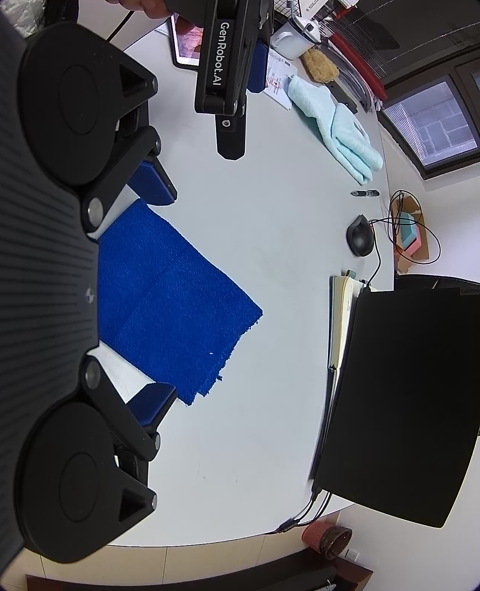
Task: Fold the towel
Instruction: 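Move both open grippers toward the blue towel on the desk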
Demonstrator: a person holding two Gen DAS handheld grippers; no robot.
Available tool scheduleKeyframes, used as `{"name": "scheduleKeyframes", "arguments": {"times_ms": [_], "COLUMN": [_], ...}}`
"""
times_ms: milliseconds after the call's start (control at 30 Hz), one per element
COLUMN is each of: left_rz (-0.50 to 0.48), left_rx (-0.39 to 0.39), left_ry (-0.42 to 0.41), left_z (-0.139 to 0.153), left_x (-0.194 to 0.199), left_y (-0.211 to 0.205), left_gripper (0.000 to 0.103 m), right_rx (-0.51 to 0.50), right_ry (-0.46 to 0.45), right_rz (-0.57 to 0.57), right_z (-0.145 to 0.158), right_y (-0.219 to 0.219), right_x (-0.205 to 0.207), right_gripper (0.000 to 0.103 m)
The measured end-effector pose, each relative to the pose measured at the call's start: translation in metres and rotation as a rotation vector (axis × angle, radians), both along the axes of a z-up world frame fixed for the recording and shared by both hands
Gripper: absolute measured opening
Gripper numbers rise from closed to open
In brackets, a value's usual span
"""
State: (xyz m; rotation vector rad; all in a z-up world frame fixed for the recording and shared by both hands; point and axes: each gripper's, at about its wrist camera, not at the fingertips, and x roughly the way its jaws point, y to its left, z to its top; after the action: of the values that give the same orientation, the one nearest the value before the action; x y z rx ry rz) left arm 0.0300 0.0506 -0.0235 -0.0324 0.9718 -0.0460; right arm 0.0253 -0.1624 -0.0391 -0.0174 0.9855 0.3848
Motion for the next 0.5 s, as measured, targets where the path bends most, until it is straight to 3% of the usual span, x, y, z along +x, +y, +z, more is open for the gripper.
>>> {"name": "scheduleKeyframes", "arguments": {"times_ms": [500], "left_rz": [-0.004], "left_rx": [0.003], "left_ry": [0.007], "left_z": [-0.0013], "left_x": [-0.0024], "left_y": [0.0018], "left_gripper": [0.103], "right_rx": [-0.012], "right_ry": [0.013], "right_rz": [0.016], "right_z": [-0.006], "right_y": [0.0019], "right_x": [-0.0007], "right_gripper": [0.102]}}
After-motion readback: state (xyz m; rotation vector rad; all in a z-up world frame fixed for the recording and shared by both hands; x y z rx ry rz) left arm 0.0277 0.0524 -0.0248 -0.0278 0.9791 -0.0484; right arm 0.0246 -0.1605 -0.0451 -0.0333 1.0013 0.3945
